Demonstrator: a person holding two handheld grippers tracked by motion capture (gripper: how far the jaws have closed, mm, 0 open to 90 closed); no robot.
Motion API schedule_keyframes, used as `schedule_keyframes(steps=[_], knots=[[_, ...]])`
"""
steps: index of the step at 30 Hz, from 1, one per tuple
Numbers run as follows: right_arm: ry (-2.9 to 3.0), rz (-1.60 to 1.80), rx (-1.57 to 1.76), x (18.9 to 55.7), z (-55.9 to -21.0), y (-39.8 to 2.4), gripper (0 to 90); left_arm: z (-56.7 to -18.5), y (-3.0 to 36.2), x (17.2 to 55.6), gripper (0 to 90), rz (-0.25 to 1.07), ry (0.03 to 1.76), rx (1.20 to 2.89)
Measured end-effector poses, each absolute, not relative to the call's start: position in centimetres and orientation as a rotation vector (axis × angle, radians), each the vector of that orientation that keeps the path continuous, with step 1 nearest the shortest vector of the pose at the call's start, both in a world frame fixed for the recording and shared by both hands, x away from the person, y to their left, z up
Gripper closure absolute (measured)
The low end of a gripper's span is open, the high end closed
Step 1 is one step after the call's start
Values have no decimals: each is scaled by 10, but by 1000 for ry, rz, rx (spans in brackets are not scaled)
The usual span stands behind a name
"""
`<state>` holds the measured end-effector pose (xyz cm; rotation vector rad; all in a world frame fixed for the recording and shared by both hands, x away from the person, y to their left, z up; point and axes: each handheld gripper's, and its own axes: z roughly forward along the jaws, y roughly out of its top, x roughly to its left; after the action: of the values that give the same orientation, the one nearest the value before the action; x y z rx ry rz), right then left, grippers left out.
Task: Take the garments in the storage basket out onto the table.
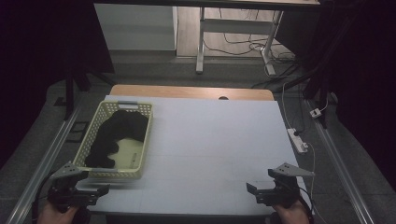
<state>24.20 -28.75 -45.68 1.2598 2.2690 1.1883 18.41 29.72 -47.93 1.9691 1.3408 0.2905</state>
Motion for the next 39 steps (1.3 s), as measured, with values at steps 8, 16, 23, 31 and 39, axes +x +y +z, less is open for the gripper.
schedule_keyframes(steps=[8, 16, 23, 31, 39], knots=[[2315, 1196, 1259, 244, -458, -287, 0, -480, 299, 186, 1, 265, 1354, 1967], [2335, 1190, 1245, 245, -458, -286, 0, -480, 298, 187, 0, 266, 1359, 1981], [2356, 1177, 1226, 246, -458, -283, 0, -478, 304, 187, 0, 232, 1353, 1929], [2369, 1173, 1224, 248, -459, -283, 0, -471, 304, 193, 0, 273, 1349, 1930], [2377, 1177, 1223, 248, -459, -282, 0, -469, 304, 204, 0, 297, 1307, 1943]])
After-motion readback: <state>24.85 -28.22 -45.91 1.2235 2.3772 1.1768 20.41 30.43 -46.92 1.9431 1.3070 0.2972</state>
